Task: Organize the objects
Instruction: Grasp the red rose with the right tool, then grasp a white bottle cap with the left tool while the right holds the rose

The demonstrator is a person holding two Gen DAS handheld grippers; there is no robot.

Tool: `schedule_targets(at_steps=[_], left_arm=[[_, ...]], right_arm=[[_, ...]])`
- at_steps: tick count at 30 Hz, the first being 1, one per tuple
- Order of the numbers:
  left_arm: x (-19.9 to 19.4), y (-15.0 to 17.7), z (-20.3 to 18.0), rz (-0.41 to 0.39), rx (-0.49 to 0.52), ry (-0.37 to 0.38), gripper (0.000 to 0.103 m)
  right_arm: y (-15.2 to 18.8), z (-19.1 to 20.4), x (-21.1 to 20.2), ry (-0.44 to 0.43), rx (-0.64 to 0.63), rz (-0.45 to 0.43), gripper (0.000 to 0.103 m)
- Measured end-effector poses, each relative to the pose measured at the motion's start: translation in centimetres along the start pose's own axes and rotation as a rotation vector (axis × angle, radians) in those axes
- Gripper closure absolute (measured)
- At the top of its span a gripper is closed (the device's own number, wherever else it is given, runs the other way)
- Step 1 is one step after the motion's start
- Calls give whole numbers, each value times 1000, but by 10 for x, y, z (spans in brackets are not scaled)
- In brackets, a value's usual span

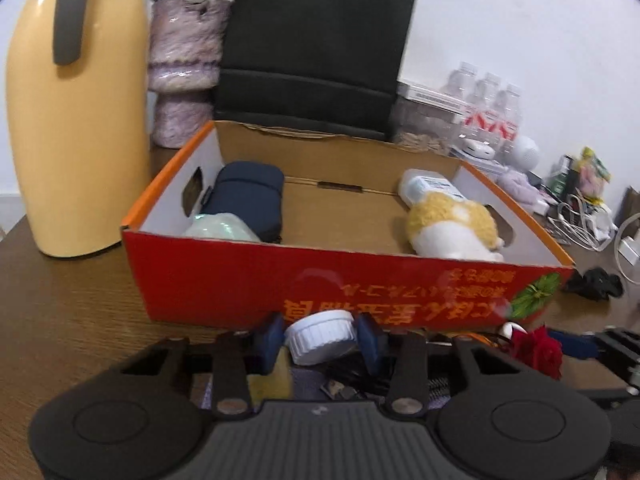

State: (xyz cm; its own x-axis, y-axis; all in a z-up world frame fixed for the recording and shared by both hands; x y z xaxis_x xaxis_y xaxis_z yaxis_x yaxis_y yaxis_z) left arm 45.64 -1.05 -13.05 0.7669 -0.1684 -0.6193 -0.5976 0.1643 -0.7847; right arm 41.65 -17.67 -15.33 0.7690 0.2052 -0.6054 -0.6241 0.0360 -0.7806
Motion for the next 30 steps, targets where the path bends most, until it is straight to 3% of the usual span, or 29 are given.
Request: schedule_targets(at_steps=[4,7,9,12,16,21,23,27,30], left_arm=[[-18,-1,3,-38,-21,-5,64],[-58,-12,4,-145,-66,38,64],[-89,-15,7,-224,-84,49,64],[-130,1,17,-251,-111,28,64],[-164,54,12,-227,-104,7,64],[-162,104,-14,-150,114,-120,64],[-163,116,-21,-114,134,-106,64],[-167,132,-27,-87,140,-72,45],[-163,141,-24,-44,126,-74,45]], right_arm=[[-2,-11,-12,-12,83,-38,63],[-2,-20,-32,8,114,-71,64],[-1,-21,-58,2,117,-103,64],[10,-15,-115,-20,110,-171,64],[47,-3,-165,-112,188,-141,64],[92,18,-172,-85,125,-42,64],[102,29,-172,-75,87,-31,64],[107,47,-176,-98,40,-37,63],[113,51,-174,-81,17,-14,58]])
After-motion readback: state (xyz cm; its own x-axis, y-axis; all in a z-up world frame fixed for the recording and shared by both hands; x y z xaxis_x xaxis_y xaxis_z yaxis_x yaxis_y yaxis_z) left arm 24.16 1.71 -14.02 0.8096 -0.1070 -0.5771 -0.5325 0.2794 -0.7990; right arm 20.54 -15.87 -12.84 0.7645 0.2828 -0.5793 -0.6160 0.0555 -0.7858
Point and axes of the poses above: each gripper's, at about its wrist camera, not at the fingertips, and x roughly the way its jaws point, z to its left, y to its underside, the point moved 10 cm from there along x, roughly the way its jaws point, and after that the axes turned 13 degrees about x, right-handed, at the moved point
